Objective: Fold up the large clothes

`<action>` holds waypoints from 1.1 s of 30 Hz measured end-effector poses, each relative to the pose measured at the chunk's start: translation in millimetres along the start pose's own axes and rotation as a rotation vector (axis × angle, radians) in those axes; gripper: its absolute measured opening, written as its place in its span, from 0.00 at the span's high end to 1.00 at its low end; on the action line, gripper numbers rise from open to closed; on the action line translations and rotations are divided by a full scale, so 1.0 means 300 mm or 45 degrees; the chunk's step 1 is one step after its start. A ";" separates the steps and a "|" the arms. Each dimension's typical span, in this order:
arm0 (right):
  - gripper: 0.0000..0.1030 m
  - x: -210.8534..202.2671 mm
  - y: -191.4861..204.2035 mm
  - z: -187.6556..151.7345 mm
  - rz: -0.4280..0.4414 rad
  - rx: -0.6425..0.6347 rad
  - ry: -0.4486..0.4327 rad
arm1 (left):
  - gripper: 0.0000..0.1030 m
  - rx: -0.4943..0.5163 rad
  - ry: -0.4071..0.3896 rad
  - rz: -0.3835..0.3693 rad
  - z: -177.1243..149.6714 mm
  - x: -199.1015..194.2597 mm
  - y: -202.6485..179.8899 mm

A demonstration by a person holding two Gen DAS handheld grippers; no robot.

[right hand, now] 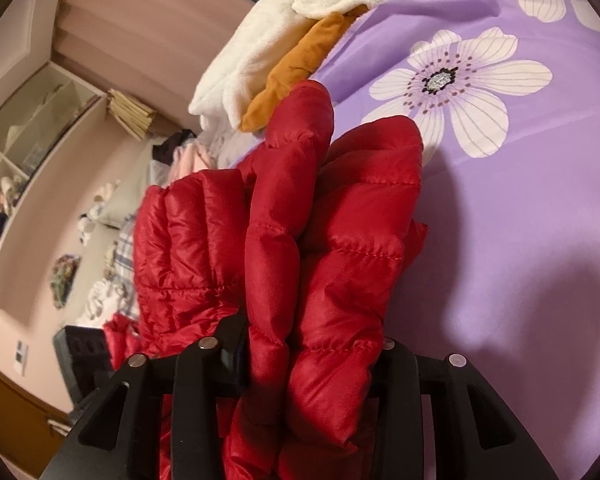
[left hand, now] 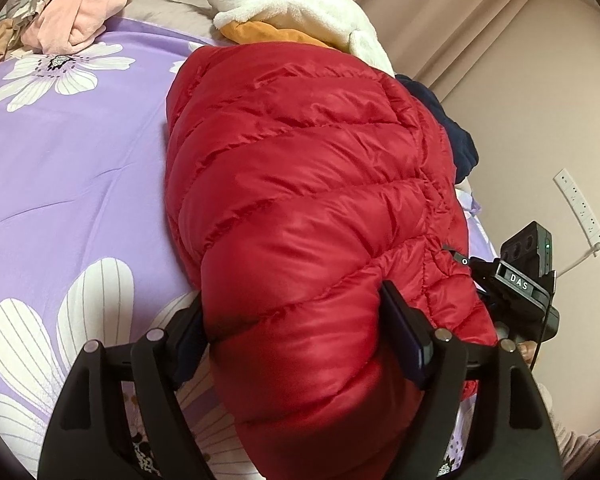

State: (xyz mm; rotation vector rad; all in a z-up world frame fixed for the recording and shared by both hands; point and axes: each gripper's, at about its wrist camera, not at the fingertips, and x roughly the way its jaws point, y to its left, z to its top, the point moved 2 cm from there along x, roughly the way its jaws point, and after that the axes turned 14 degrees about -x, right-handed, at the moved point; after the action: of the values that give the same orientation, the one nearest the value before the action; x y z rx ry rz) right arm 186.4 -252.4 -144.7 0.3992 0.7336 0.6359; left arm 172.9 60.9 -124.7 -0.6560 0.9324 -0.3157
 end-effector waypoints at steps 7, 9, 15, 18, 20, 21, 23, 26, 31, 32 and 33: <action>0.58 0.007 -0.004 0.000 -0.066 -0.018 0.035 | 0.20 0.028 -0.010 0.059 -0.004 0.000 -0.019; 0.56 0.008 -0.007 -0.001 -0.082 -0.016 0.042 | 0.20 0.042 -0.018 0.079 -0.006 -0.002 -0.028; 0.54 0.006 -0.002 -0.001 -0.128 -0.036 0.058 | 0.20 0.068 -0.032 0.135 -0.008 -0.002 -0.050; 0.53 0.005 -0.004 0.000 -0.132 -0.033 0.059 | 0.19 0.077 -0.039 0.160 -0.012 -0.002 -0.057; 0.53 0.004 -0.004 -0.003 -0.131 -0.027 0.058 | 0.19 0.090 -0.045 0.183 -0.019 -0.006 -0.066; 0.52 0.005 -0.006 -0.002 -0.133 -0.024 0.058 | 0.19 0.095 -0.048 0.194 -0.021 -0.007 -0.070; 0.52 0.003 -0.004 -0.004 -0.137 -0.022 0.059 | 0.19 0.109 -0.055 0.217 -0.025 -0.009 -0.077; 0.52 0.000 -0.001 -0.004 -0.147 -0.020 0.059 | 0.19 0.127 -0.064 0.250 -0.032 -0.013 -0.086; 0.52 -0.006 -0.003 -0.007 -0.159 -0.020 0.059 | 0.19 0.159 -0.077 0.297 -0.041 -0.018 -0.100; 0.52 -0.007 -0.004 -0.007 -0.160 -0.019 0.060 | 0.19 0.163 -0.078 0.305 -0.042 -0.018 -0.101; 0.51 -0.008 -0.005 -0.007 -0.162 -0.018 0.060 | 0.19 0.165 -0.079 0.312 -0.044 -0.019 -0.102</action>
State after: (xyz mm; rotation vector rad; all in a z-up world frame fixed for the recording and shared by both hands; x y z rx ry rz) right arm 184.1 -255.0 -145.6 0.3226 0.7925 0.5322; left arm 159.4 35.5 -107.0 -0.4247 0.9140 -0.1352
